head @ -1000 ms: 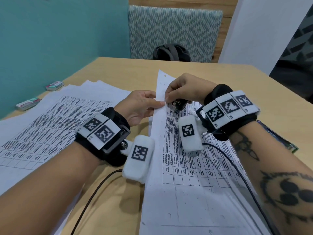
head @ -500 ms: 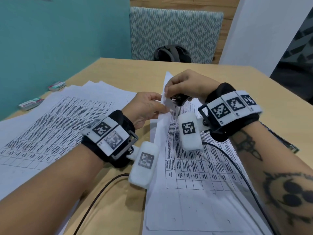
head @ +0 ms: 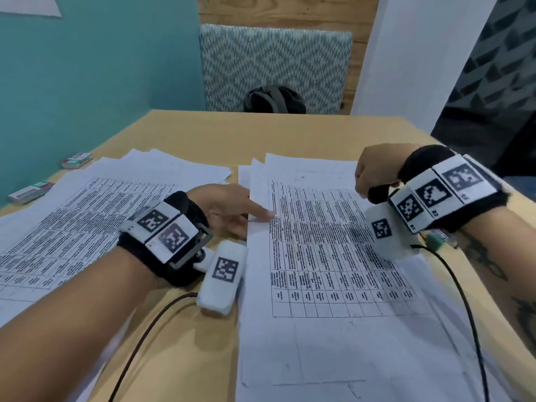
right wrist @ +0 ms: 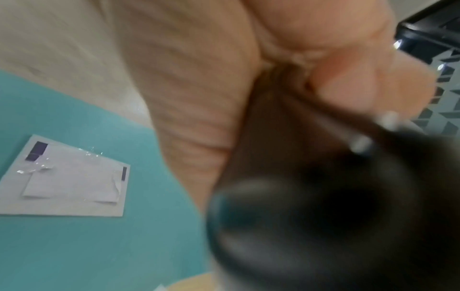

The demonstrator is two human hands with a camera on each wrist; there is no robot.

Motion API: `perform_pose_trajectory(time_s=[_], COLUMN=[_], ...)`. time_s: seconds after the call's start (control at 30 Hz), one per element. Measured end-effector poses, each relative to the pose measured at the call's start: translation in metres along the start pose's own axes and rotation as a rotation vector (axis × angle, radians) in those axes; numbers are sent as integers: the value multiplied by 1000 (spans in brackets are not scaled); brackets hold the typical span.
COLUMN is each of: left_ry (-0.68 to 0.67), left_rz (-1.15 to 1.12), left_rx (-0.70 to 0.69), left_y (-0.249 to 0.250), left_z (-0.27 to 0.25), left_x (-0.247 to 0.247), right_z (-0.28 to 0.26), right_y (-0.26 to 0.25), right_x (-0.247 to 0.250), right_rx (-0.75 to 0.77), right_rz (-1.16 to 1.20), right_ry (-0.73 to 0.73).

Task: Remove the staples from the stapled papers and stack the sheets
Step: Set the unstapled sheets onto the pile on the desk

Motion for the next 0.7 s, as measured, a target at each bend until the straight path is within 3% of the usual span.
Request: perform_pose_trajectory(time_s=[0.07,0.17,0.43,0.7], left_ry=[15,171,494,737], left_rz=[80,175,270,434], left_rx=[-20,-125,-427,-466], left_y=[2,23,133,187], left_z=[-5,-18,-96,-182], left_x=[-1,19,73,133], right_z=[-4,-12,-33,-52], right_y=[7,15,30,24], right_x=[-7,-7,-5,9], right_rx=[-4,-7,-39,10], right_rz=[-63,-85,11,89], right_ry=[-2,21,-4,66])
Point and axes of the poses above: each hand's wrist, its own z-axis towards the middle knuckle, its own x-axis out of the back of the hand, y = z × x, the point moved 9 cm from there along z, towards the middle knuckle, and after that the axes turned 3 degrees about -x, right-handed, at the moved point
